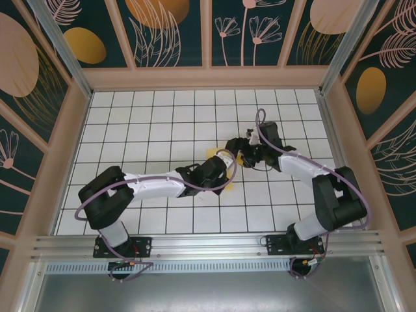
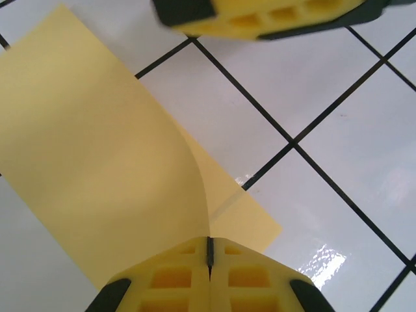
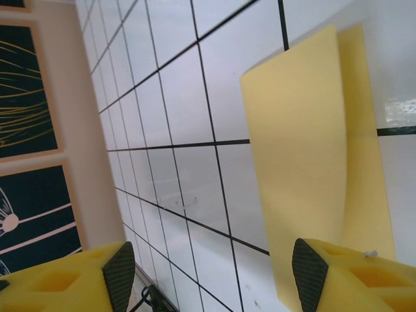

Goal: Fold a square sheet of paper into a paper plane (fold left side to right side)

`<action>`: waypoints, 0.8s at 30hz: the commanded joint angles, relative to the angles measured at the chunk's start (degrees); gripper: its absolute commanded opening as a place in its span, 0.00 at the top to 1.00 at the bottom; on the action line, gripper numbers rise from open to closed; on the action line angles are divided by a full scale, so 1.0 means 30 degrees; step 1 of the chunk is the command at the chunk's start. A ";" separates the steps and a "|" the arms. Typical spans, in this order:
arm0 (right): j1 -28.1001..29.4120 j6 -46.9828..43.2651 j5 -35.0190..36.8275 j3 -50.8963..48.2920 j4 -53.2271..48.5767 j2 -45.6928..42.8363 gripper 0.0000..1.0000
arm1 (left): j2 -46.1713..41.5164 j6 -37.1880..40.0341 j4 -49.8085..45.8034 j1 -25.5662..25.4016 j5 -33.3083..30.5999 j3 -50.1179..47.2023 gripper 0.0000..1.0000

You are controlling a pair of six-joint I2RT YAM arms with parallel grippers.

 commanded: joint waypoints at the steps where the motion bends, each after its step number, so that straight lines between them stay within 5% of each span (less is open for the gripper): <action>1: -0.0102 -0.0714 0.0574 -0.0838 -0.0686 -0.1143 0.33 | -0.0760 -0.0694 0.1462 0.0519 0.1753 -0.0949 1.00; 4: -0.0118 -0.0838 0.1166 -0.1730 -0.1012 -0.1810 0.56 | -0.0988 -0.0799 0.1788 0.1050 0.2301 -0.1358 1.00; 11: 0.0757 -0.0193 0.1211 -0.3568 0.0350 -0.1567 0.84 | -0.1207 -0.0834 0.2149 0.2117 0.3175 -0.1945 1.00; 24: 0.2824 -0.0604 0.2916 -0.2596 -0.0212 0.2165 0.92 | -0.0962 -0.0521 0.1941 0.2742 0.3078 -0.2053 1.00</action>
